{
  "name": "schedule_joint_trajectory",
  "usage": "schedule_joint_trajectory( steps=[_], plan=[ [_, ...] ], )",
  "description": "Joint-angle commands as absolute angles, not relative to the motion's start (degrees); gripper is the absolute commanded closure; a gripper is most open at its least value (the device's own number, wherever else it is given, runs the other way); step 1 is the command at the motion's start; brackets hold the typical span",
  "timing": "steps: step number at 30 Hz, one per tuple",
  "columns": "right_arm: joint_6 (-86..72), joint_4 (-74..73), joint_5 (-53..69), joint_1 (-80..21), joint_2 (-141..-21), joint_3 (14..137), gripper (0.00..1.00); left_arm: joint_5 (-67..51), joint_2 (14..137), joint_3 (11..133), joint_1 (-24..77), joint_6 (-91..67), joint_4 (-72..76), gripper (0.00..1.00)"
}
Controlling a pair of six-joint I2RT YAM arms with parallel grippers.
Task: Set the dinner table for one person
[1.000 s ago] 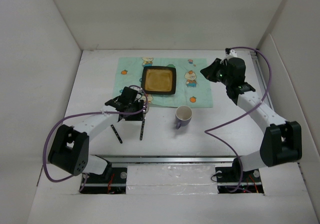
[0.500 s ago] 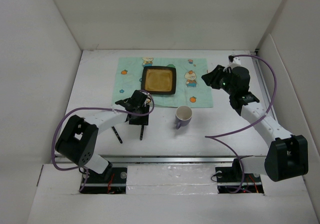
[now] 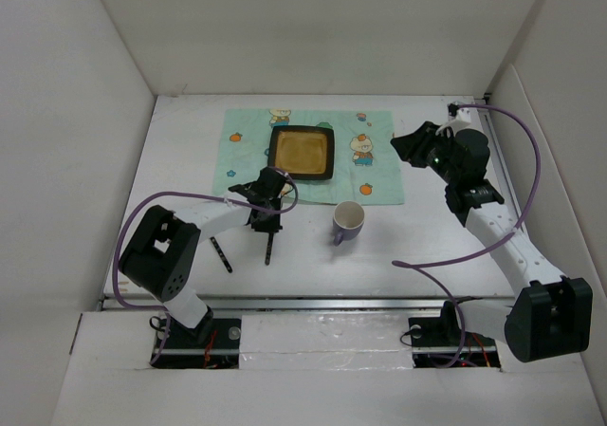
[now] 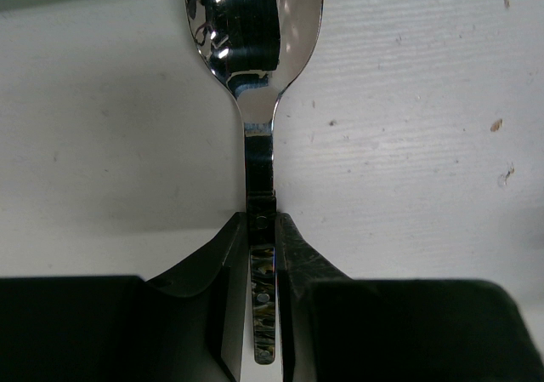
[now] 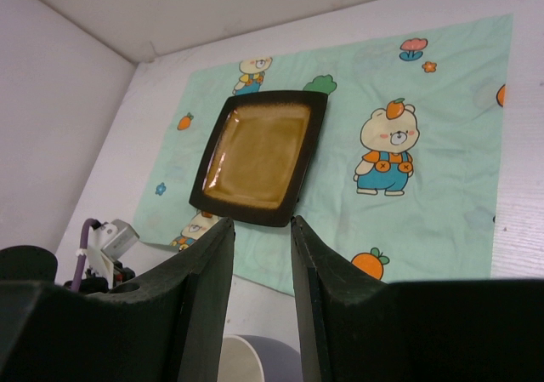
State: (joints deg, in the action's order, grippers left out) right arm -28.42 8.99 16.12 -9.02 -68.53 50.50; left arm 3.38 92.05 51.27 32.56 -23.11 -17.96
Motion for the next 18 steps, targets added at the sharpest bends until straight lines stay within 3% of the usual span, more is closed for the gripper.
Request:
schedule_joint_trajectory(
  steps=[1,12,18],
  plan=[
    [-28.65,12.74,17.49,-7.30,-66.19,50.01,0.62,4.39,92.12,49.48,35.32,-24.43,-24.87,1.00],
    [-28.83,12.74,19.33,-6.15,-66.27,50.01,0.62,2.10,77.80,68.80,40.78,-31.11,-38.58,1.00],
    [-29.18,12.13,19.51,-5.63,-64.79,50.18,0.61,3.08,80.57,82.51,40.78,-31.82,-32.81,1.00]
  ],
)
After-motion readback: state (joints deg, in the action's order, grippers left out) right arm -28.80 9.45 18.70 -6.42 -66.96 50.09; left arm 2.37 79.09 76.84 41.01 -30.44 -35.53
